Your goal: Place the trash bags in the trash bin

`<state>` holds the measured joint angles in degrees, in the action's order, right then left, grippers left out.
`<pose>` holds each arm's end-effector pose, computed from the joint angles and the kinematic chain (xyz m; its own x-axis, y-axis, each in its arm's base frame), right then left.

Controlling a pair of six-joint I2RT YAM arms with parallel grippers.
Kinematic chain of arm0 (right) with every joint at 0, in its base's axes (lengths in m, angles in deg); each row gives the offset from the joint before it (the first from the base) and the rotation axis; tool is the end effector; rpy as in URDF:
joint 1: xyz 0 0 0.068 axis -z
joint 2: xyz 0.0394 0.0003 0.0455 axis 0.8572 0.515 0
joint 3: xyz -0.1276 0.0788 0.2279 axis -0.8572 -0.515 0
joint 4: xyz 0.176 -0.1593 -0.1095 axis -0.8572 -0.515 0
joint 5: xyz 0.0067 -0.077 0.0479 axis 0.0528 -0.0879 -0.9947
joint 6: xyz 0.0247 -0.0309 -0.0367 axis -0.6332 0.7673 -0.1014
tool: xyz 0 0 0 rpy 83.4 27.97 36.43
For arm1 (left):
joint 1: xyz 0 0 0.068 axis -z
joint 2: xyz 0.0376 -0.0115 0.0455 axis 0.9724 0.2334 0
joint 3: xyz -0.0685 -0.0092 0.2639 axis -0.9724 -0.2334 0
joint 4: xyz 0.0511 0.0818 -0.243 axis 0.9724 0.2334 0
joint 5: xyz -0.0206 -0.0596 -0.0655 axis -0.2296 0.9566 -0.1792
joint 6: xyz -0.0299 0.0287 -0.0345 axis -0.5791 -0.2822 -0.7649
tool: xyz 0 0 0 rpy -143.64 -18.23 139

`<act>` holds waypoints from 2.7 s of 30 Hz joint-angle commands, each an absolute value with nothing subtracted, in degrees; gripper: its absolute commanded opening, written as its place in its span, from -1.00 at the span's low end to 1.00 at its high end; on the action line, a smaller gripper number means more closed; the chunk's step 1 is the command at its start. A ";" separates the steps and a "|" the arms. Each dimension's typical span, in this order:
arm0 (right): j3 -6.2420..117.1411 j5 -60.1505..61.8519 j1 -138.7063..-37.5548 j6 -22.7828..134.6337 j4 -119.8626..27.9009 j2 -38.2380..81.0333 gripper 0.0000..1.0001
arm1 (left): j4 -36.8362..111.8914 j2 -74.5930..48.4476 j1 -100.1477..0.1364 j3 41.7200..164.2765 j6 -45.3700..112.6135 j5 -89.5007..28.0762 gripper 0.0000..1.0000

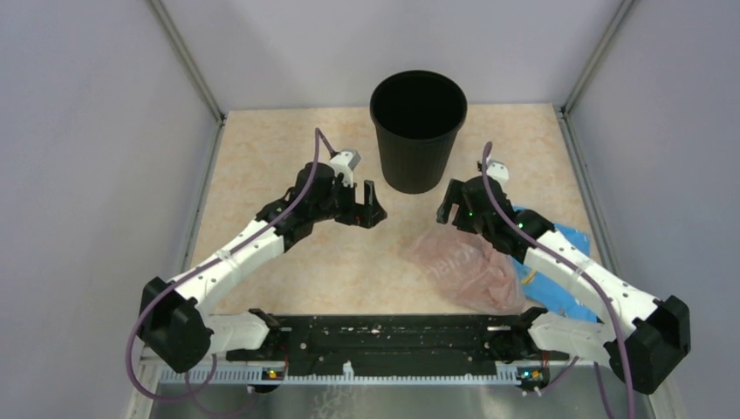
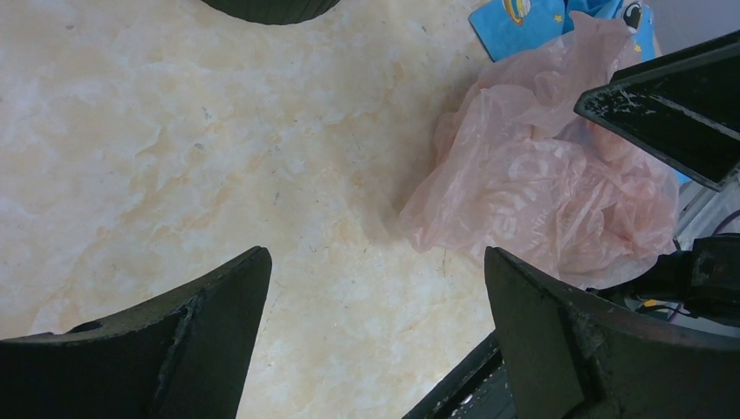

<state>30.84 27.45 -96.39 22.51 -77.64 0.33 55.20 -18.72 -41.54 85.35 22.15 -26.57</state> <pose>0.1821 0.1247 0.2922 -0.6455 0.2756 -0.7123 0.0480 0.9454 0.3222 0.2203 -0.1634 0.2990 -0.6646 -0.0019 -0.7472 0.4897 0.7542 -0.4375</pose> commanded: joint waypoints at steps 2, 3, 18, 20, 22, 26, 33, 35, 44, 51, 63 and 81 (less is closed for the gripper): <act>30.71 35.76 -96.95 16.56 -72.27 3.33 0.62 | 50.79 -17.45 -41.82 85.48 20.64 -25.70 0.96; 30.70 36.93 -96.90 16.09 -71.83 3.83 0.60 | 50.40 -17.38 -41.89 85.23 20.21 -25.69 0.96; 31.99 32.89 -96.97 22.68 -60.15 14.63 -0.59 | 48.20 -15.49 -47.62 82.01 16.57 -19.95 0.96; 33.61 25.18 -97.12 26.20 -58.04 14.81 -0.88 | 47.17 -15.53 -50.36 80.86 15.68 -16.96 0.96; 36.34 18.35 -97.70 29.62 -56.52 14.88 -1.00 | 46.87 -15.36 -52.41 80.08 14.89 -14.19 0.96; 42.34 1.19 -99.74 36.07 -53.96 14.50 -1.00 | 47.73 -14.68 -55.21 79.43 14.55 -10.86 0.96; 50.65 -17.04 -103.20 45.29 -59.04 15.34 -1.00 | 52.60 -17.43 -59.25 79.53 16.39 -11.03 0.96; 49.12 -17.26 -103.23 46.27 -62.11 15.28 -1.00 | 54.15 -18.81 -59.82 79.42 17.42 -11.41 0.96; 27.59 -4.64 -104.97 40.16 -63.36 8.64 -1.00 | 59.82 -20.79 -59.98 77.69 23.62 -11.04 0.84; 22.09 7.44 -104.97 36.68 -65.52 7.48 -1.00 | 59.69 -18.04 -59.89 76.67 24.44 -10.32 0.72; 23.62 13.70 -104.97 39.02 -69.76 8.63 -1.00 | 52.01 -20.40 -59.39 77.58 26.33 -2.43 0.66; 23.16 14.03 -104.97 40.30 -74.51 4.33 -1.00 | 48.46 -3.95 -48.41 94.88 31.83 -12.75 0.58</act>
<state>21.92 12.87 -104.61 39.76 -73.90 6.47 52.80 -7.42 -50.09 91.80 29.65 -10.72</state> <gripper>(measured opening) 0.004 0.796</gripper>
